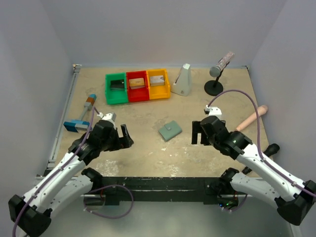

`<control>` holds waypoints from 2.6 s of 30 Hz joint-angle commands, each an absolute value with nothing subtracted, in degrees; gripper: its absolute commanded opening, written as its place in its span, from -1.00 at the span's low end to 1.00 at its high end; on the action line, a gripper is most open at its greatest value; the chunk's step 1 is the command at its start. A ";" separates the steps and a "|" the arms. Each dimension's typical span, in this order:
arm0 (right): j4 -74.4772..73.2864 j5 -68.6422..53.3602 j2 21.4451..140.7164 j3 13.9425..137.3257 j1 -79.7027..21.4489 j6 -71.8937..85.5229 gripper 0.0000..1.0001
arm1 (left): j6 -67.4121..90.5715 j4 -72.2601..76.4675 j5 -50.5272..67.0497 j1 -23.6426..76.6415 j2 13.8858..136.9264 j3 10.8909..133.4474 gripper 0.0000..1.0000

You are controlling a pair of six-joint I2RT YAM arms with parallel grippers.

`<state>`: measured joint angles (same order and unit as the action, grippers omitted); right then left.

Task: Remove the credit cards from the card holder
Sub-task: Move the card holder to the center of the board.

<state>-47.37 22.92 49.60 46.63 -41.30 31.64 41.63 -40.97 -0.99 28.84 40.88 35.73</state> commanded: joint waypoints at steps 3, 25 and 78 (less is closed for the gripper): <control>-32.01 17.42 52.73 42.89 -41.22 36.74 0.98 | 45.70 -35.69 -6.42 37.26 50.43 39.54 0.90; -18.11 -2.37 77.34 46.14 -30.24 44.30 0.88 | 44.30 -19.25 2.02 37.00 70.22 46.49 0.49; -4.31 -10.73 88.86 42.72 -39.71 51.22 -0.17 | 52.91 -4.13 10.99 36.91 62.31 24.79 0.36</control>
